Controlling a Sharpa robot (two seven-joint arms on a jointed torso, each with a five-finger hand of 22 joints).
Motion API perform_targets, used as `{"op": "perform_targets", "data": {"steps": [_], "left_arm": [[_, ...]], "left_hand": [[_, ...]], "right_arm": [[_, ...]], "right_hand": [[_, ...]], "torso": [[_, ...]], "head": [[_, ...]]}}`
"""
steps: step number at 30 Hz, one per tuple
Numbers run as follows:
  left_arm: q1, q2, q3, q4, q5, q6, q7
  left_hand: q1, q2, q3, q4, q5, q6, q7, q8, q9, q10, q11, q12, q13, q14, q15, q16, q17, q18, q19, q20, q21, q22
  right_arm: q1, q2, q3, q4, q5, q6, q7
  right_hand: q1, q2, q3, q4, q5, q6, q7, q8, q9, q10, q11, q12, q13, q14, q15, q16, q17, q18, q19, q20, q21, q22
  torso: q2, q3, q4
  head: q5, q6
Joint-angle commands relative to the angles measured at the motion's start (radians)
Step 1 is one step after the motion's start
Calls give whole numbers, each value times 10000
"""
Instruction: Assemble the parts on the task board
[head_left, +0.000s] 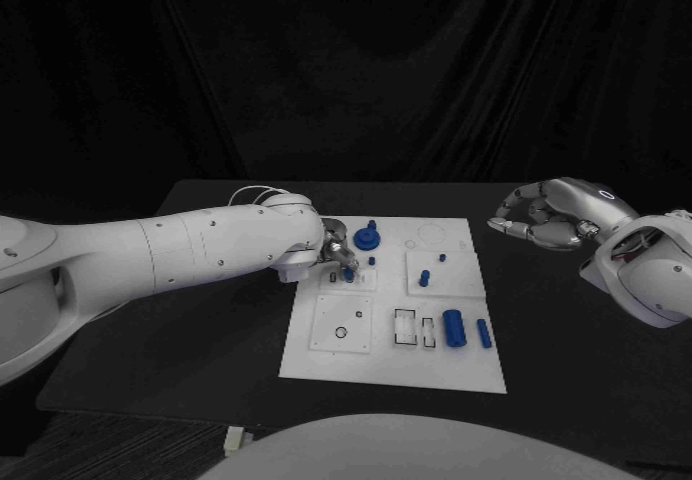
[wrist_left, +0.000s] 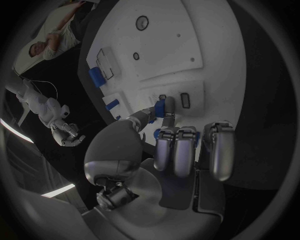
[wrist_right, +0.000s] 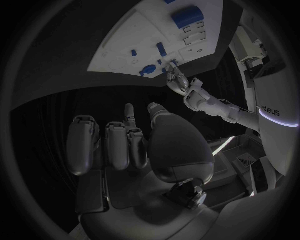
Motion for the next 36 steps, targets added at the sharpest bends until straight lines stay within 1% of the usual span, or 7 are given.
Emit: {"op": "perform_targets", "data": {"steps": [1, 19, 22, 36], "left_arm": [[-37, 37, -11, -4, 29, 115, 110], [-43, -34, -13, 49, 29, 362, -34], [-43, -62, -13, 63, 29, 382, -55], [-48, -116, -14, 82, 29, 419, -86]], "left_hand": [[-61, 73, 1, 72, 15, 9, -93, 46, 19, 1003, -24, -6, 2626, 1039, -9, 25, 2634, 113, -27, 4, -46, 1468], [-73, 60, -6, 87, -11, 1, -95, 39, 27, 1003, -25, -6, 2626, 1039, -10, 25, 2634, 122, -53, 4, -71, 1443], [-73, 60, -6, 87, -11, 1, -95, 39, 27, 1003, -25, -6, 2626, 1039, -10, 25, 2634, 122, -53, 4, -71, 1443], [-68, 57, -2, 87, -23, -6, -97, 34, 31, 1003, -26, -6, 2626, 1039, -11, 25, 2634, 130, -75, 3, -91, 1422]], "right_arm": [[-24, -6, 8, 1, -20, 21, -162], [-28, -6, 8, 2, -20, 33, -158], [-29, -5, 8, -1, -20, 41, -160], [-33, 20, 8, -19, -20, 81, -169]], "right_hand": [[118, 26, 15, -51, 45, 80, 23, 11, -11, 1045, 86, 25, 2635, 490, 74, -65, -14, 76, 183, 93, -43, 1911], [118, 26, 15, -51, 45, 80, 23, 11, -11, 1045, 86, 25, 2635, 490, 74, -65, -14, 76, 183, 93, -43, 1911], [118, 26, 15, -51, 45, 80, 23, 11, -11, 1045, 86, 25, 2635, 490, 74, -65, -14, 76, 183, 93, -43, 1911], [118, 26, 15, -51, 45, 80, 23, 11, -11, 1045, 86, 25, 2635, 490, 74, -65, -14, 76, 183, 93, -43, 1911]], "torso": [[4, 6, 4], [3, 6, -4], [1, 10, 2], [7, 4, 3]], "head": [[-10, 2], [8, 2], [9, 2], [41, 2]]}}
